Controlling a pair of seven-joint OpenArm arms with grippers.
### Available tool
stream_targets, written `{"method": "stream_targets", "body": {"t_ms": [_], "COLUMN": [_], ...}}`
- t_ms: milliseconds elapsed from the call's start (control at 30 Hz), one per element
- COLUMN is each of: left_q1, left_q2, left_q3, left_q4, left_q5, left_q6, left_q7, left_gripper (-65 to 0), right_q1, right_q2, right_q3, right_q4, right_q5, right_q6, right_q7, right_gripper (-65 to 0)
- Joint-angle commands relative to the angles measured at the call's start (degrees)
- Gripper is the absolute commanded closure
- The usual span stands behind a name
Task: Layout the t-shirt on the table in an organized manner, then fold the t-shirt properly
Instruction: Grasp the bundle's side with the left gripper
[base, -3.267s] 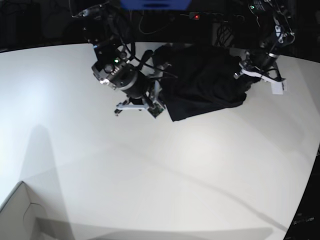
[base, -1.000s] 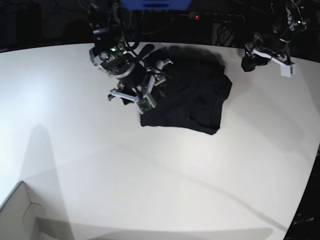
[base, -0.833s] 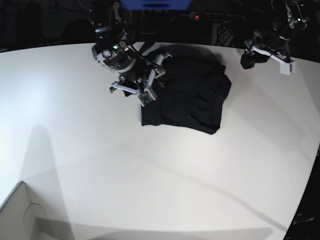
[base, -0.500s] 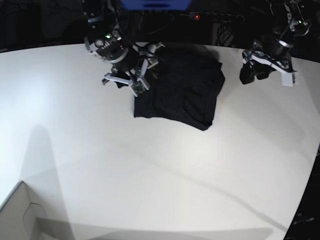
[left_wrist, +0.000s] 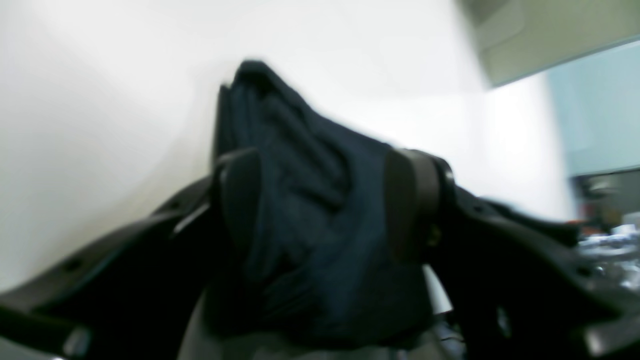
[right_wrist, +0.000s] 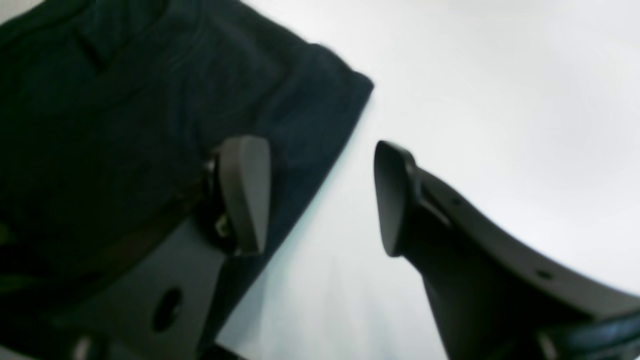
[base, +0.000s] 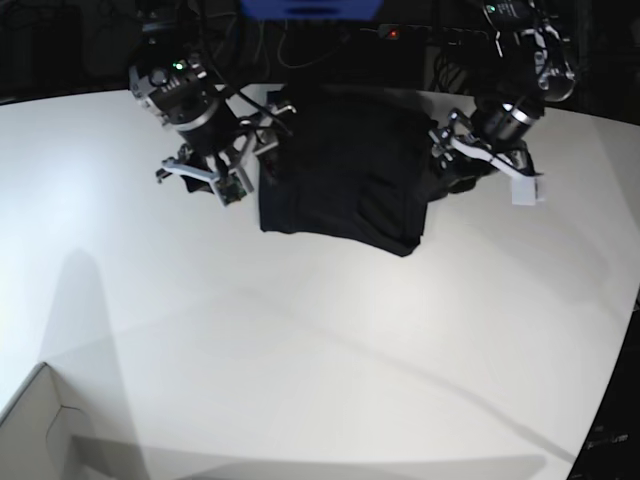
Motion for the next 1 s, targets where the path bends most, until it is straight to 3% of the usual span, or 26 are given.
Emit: {"method": "stream_targets", "body": {"t_ms": [0,100,567,800,867,967], "left_q1": [0.0,0.1,-2.1,-2.1,-2.2,-2.2], "left_q2": [-0.3,-0.6,-0.3,-3.0,-3.4,-3.5], "left_q3": [-0.2,-0.4,0.1,8.0,9.5,9.7], "left_q4": [-0.4,-2.7,-11.7,-15.4,-16.0,-16.2], "left_q5": [-0.2,-0.2,0.3,0.3,0.3,0.3], "left_q6": [0.8,2.5,3.0,2.7,2.7,2.6], "left_q7": [-1.0,-1.5,-1.0,-1.3,-1.5,-1.6], "left_gripper": [-37.5,-37.5,-37.5,-36.8,-33.4,-20.6], "right_q1": [0.0,-0.4,-0.7,-0.3,-0.2,0.2], "right_q2": [0.3,0.8,0.9,0.8,1.0,0.8], "right_q3": [-0.1,-0.1,-0.1,0.0,1.0,3.5], "right_q4": [1.1,1.1,1.1,2.4,2.6,2.6], "right_q5": [0.7,0.7,0.7,0.7,0.7,0.7], "right_q6": [0.2,0.2,0.2,0.2,0.2,0.2], "right_q7": [1.2,1.2,1.2,1.3,1.3,1.3], "right_gripper": [-33.6,-33.6,-33.6,-33.5,-33.6,-33.6]}}
